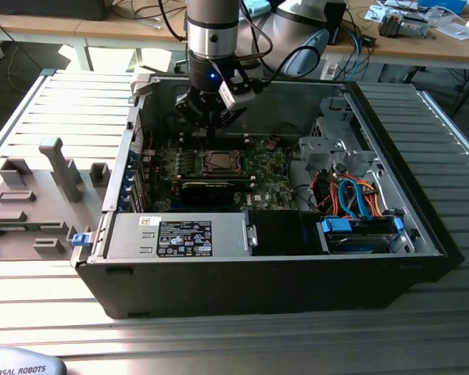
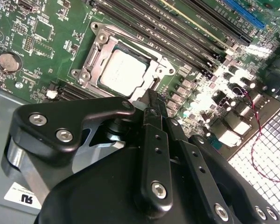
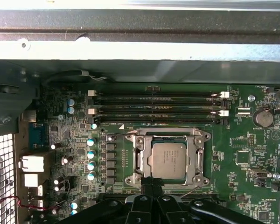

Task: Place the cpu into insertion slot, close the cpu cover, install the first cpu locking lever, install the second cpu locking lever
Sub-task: 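Install the first cpu locking lever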

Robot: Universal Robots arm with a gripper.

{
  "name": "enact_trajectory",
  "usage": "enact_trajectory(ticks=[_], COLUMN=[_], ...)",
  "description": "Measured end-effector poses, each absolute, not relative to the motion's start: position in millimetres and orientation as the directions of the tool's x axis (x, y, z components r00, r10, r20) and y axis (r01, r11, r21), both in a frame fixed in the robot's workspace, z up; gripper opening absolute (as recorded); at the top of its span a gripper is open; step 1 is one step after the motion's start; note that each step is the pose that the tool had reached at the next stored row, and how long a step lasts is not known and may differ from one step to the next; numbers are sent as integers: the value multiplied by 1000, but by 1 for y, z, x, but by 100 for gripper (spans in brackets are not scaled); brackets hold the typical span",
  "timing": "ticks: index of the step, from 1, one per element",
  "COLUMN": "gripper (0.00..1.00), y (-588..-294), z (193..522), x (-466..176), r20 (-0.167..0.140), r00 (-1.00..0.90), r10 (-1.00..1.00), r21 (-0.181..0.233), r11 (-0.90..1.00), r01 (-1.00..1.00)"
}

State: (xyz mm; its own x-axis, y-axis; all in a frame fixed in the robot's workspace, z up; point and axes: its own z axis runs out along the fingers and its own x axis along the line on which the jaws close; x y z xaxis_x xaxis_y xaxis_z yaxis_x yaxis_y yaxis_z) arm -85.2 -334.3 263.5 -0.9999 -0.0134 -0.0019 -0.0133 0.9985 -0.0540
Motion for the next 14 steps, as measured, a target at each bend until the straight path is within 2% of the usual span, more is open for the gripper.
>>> enact_trajectory(ticks=[14], gripper=[11], y=[-334], z=[263], x=[-89], r20=[-2], r00=[-1000], r10=[-13], r21=[-54], r11=[998], r01=[-13])
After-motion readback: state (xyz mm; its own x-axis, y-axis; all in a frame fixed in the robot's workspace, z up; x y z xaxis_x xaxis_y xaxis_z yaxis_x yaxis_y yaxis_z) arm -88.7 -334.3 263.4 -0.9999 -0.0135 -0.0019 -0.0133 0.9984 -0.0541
